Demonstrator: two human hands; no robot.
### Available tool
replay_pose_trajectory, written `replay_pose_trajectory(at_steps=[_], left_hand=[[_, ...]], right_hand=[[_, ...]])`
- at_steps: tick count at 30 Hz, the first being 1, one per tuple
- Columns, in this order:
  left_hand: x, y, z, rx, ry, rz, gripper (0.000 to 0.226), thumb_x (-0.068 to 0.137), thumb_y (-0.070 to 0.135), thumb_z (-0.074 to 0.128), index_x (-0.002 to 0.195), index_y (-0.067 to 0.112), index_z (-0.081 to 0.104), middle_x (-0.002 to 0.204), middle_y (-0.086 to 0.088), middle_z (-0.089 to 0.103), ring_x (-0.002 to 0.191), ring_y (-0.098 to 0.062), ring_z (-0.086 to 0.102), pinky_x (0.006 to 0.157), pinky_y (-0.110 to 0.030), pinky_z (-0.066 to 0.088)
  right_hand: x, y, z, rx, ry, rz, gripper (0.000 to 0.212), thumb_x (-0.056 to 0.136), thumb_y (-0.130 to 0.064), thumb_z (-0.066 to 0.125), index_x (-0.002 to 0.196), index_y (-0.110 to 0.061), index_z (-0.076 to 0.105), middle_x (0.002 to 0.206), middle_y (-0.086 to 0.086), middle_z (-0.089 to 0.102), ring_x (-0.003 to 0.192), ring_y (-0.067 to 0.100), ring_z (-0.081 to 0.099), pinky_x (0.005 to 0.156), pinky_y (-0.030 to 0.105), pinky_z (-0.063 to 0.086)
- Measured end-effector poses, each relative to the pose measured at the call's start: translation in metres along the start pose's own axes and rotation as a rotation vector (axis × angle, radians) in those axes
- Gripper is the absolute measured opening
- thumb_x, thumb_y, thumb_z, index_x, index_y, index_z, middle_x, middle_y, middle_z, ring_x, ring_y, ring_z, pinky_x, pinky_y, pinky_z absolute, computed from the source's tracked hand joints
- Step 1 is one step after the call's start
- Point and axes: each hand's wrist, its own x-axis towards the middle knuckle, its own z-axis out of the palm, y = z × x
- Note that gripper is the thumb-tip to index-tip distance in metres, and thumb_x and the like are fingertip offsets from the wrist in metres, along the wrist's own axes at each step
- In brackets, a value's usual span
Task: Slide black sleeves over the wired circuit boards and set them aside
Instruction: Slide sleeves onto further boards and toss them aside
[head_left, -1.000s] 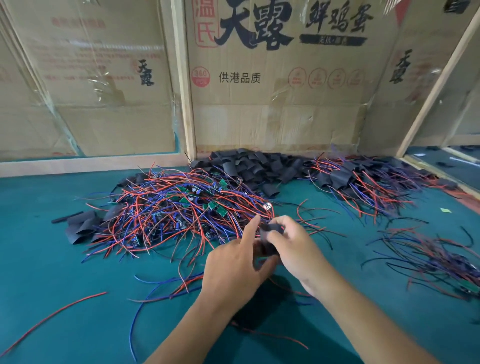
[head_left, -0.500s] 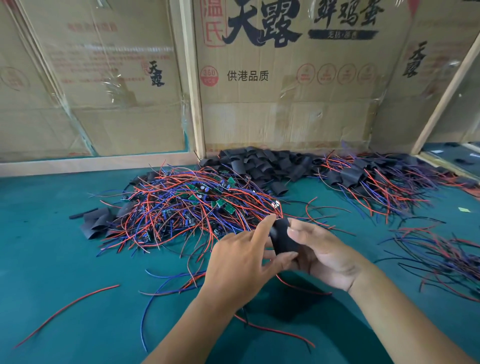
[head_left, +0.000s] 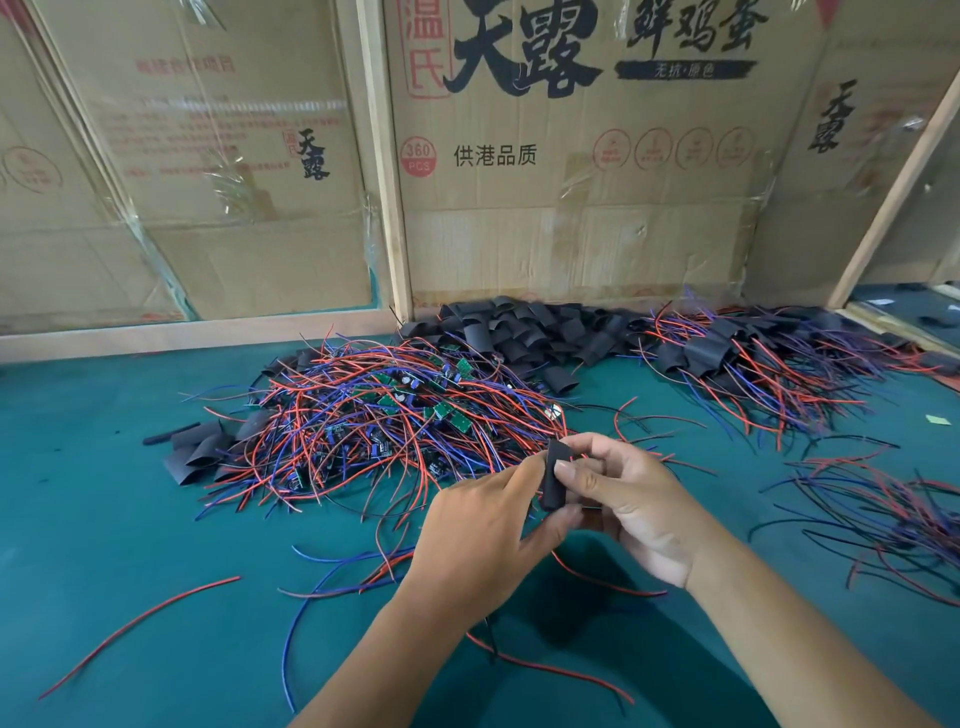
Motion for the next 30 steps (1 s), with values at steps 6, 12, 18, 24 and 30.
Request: replay_pose_trajectory(at_steps=[6, 12, 18, 24, 30], left_hand=[[-0.002, -0.001, 0.008, -0.061, -0.059, -0.167, 0.018, 0.095, 0.030, 0.047, 0.098, 0.018, 0.059, 0.070, 0.001, 0.063, 0.058, -0.029, 0.059, 0.049, -0.036, 0.038], [-0.001, -0.010, 0.012, -0.007, -0.129, -0.145, 0.041, 0.096, 0.055, 0.035, 0.120, 0.029, 0.056, 0.082, 0.005, 0.067, 0.072, -0.022, 0.064, 0.055, -0.033, 0.037], [-0.003, -0.072, 0.012, 0.155, -0.051, -0.399, 0.048, 0.097, 0.053, 0.048, 0.135, 0.026, 0.056, 0.133, 0.005, 0.053, 0.125, -0.020, 0.046, 0.102, -0.036, 0.037], [-0.007, -0.082, 0.023, 0.251, -0.217, -0.398, 0.057, 0.095, 0.059, 0.044, 0.148, 0.037, 0.042, 0.167, 0.008, 0.005, 0.151, -0.019, 0.009, 0.118, -0.042, 0.009], [-0.002, -0.076, 0.021, 0.322, -0.215, -0.375, 0.062, 0.093, 0.060, 0.045, 0.149, 0.033, 0.041, 0.168, 0.003, 0.010, 0.154, -0.025, 0.003, 0.120, -0.047, -0.007]], right_hand=[[0.000, 0.011, 0.006, -0.202, 0.123, -0.170, 0.019, 0.083, -0.026, 0.079, 0.091, -0.010, 0.073, 0.084, 0.018, 0.075, 0.077, 0.028, 0.075, 0.063, 0.035, 0.060], [0.003, 0.013, 0.009, -0.147, 0.167, -0.164, 0.016, 0.089, -0.022, 0.071, 0.093, -0.006, 0.074, 0.086, 0.018, 0.074, 0.075, 0.024, 0.070, 0.065, 0.033, 0.059], [0.004, 0.000, -0.004, -0.032, 0.253, -0.147, 0.022, 0.095, -0.016, 0.063, 0.104, 0.004, 0.065, 0.087, 0.016, 0.073, 0.083, 0.034, 0.073, 0.063, 0.034, 0.062], [0.007, 0.004, -0.005, -0.078, 0.279, -0.128, 0.028, 0.093, -0.021, 0.066, 0.102, 0.005, 0.064, 0.085, 0.015, 0.070, 0.082, 0.032, 0.074, 0.058, 0.030, 0.059], [0.007, 0.006, -0.004, -0.099, 0.269, -0.143, 0.032, 0.093, -0.023, 0.067, 0.102, 0.008, 0.063, 0.085, 0.014, 0.066, 0.076, 0.028, 0.073, 0.057, 0.030, 0.058]])
